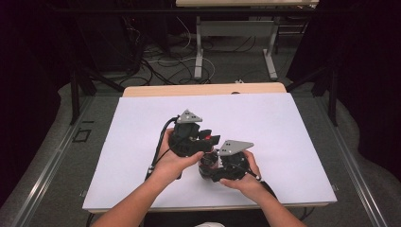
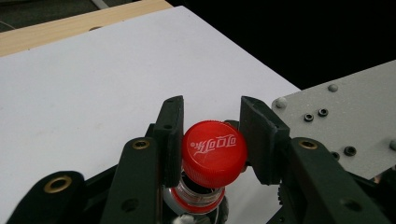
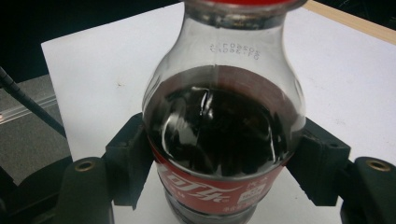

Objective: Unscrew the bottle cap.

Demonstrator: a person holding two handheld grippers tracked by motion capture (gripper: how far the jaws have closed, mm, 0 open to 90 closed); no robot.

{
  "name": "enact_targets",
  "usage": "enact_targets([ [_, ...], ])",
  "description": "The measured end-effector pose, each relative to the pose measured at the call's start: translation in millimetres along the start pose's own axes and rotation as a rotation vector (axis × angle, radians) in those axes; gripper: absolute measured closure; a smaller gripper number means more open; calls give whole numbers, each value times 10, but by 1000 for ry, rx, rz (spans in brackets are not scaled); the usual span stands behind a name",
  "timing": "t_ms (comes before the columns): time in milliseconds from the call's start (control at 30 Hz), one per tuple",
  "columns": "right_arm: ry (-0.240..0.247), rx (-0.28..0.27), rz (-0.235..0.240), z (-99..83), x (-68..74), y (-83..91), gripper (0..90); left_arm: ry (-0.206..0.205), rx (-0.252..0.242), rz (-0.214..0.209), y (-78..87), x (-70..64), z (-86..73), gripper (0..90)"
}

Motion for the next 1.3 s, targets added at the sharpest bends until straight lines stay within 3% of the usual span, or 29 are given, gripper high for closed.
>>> enact_targets([
  [200,-26,-6,-20,-7,-54,0,299,22,15,18,7,160,-31,618],
  [600,-56,-23,-88,-14,-273,7,299,164,-15,69,104,728,-221,618],
  [733,-75,-20,-109,-17,-350,10,299,195,-20,87,146,878,-317,618],
  [1000,-128,-24,-161,17,-582,-17,299,262,-28,104,149,1102,-544,618],
  [1300,-173,-36,-246,222,-868,-97,298,316,-36,132,129,1329,-756,618],
])
Point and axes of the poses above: each handheld gripper's, and its own axes: y roughly backward along the jaws, z roughly out of its top, x roughly to its left, the point moved 9 cm from there along -y, roughly forward along the jaws, and after that the axes turned 10 degrees about x, right-handed, at the moved point
